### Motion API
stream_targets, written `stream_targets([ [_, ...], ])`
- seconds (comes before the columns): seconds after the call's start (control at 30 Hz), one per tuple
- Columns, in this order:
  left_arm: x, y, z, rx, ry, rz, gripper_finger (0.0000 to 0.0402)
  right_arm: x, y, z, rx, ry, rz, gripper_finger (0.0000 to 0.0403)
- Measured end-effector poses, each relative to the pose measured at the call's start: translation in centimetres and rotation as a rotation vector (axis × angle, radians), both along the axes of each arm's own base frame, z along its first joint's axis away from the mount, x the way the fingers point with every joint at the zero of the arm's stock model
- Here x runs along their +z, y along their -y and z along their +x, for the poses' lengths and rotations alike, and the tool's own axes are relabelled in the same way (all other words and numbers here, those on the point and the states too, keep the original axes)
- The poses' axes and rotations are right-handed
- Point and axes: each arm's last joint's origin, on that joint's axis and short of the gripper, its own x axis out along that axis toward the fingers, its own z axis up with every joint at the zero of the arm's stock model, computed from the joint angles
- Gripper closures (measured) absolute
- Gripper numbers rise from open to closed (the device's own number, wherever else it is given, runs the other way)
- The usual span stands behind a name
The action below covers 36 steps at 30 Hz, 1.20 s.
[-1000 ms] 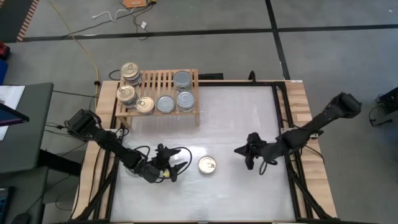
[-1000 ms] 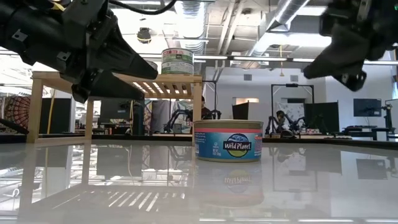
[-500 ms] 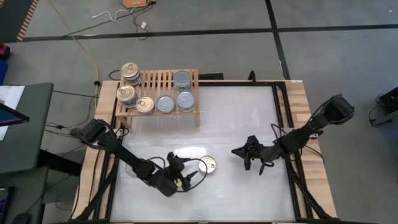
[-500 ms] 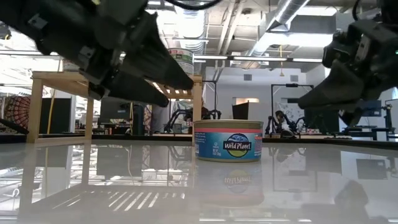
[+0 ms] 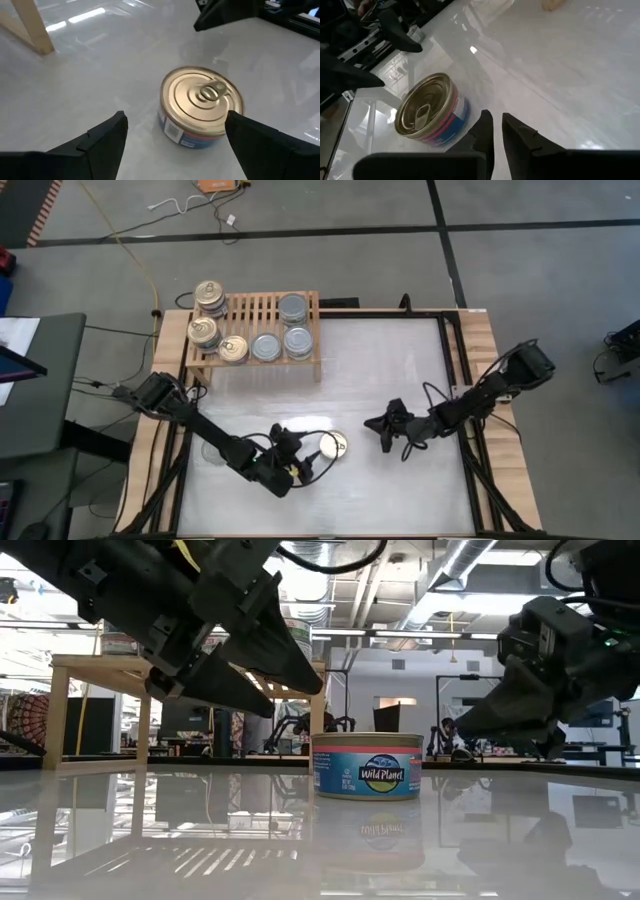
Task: Stack canned seafood by type on shelf
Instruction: Stack the blue tuna can on top of the bottom right blue tuna can on the shelf
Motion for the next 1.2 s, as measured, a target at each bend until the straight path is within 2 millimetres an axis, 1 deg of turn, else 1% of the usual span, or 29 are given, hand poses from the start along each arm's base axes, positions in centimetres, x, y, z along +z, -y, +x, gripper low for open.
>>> stream_targets([
  [0.37, -0.1, -0.9, 0.5, 0.038, 0.003, -0.016, 0.0081, -0.3, -0.8, 2.0, 0.006, -0.020, -0.030, 0.0331],
  [0.53, -0.1, -1.3, 0.6, 0.048, 0.003, -0.020, 0.0081, -0.1, -0.9, 2.2, 0.068, -0.030, -0.001, 0.0330],
  [0.77, -0.1, -1.6, 0.8, 0.052, 0.004, -0.043, 0.0081, 0.1, -1.0, 2.3, 0.085, -0.021, -0.002, 0.0330],
  [0.83, -0.1, -1.6, 0.9, 0.054, 0.012, -0.079, 0.0081, 0.3, -1.0, 2.3, 0.097, -0.011, -0.019, 0.0330],
  [1.03, -0.3, -1.7, 1.0, 0.010, -0.023, -0.141, 0.0081, 1.1, -1.5, 3.2, 0.125, 0.012, -0.040, 0.0330],
  [1.2, -0.3, -1.8, 1.0, 0.013, -0.026, -0.139, 0.0081, 0.8, -1.5, 3.9, 0.124, -0.009, -0.066, 0.0326],
])
